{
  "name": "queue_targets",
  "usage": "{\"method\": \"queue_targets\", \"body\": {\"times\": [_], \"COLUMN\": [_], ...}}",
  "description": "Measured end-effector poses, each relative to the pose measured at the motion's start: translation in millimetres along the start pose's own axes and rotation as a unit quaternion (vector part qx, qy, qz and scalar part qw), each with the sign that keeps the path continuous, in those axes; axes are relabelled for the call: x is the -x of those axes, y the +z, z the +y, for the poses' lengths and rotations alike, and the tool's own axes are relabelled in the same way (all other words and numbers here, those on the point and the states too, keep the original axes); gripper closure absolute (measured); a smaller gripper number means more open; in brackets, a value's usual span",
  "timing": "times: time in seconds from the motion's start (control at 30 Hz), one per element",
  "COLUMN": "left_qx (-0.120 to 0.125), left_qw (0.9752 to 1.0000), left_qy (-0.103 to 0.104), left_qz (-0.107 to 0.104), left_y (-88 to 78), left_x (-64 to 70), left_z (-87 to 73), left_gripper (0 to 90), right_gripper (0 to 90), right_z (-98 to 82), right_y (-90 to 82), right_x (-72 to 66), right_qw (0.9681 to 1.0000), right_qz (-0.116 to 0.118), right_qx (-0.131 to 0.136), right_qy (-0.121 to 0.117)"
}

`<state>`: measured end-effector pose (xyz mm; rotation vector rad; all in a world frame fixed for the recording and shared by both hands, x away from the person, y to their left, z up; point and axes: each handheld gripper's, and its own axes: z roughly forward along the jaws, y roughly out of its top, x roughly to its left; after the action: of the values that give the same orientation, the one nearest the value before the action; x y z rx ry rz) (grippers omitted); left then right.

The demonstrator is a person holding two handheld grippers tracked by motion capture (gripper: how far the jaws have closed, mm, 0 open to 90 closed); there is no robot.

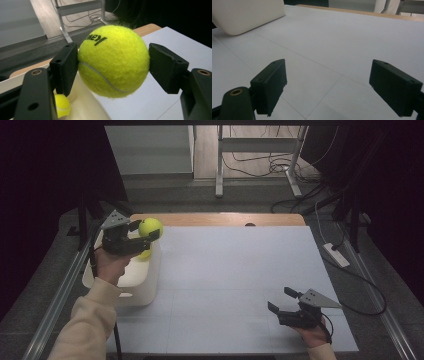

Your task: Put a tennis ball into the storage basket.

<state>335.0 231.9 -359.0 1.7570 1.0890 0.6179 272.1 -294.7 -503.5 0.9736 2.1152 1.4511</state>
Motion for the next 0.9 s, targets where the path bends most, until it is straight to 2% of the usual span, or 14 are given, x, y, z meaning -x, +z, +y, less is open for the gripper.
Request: {"method": "queue_targets", "body": {"times": [0.4,0.67,0.9], "left_qx": [-0.013,-0.043,-0.052], "left_qw": [0.9995,0.9981,0.9970], "left_qy": [-0.014,-0.014,-0.023], "left_qz": [0.023,0.041,0.053], "left_y": [-3.4,-3.0,-4.5], "left_x": [-14.8,-28.2,-38.4], "left_z": [-9.0,-10.5,-15.5], "left_gripper": [27.9,27.9,27.8], "right_gripper": [14.6,14.6,14.6], "right_z": [0.0,-0.2,-0.2], "right_y": [0.2,0.9,1.2], "right_x": [0.1,0.1,-0.1], "right_qw": [1.0000,1.0000,1.0000], "right_qz": [-0.001,0.000,-0.001], "right_qx": [-0.001,-0.002,-0.003], "right_qy": [0.000,0.000,0.000]}}
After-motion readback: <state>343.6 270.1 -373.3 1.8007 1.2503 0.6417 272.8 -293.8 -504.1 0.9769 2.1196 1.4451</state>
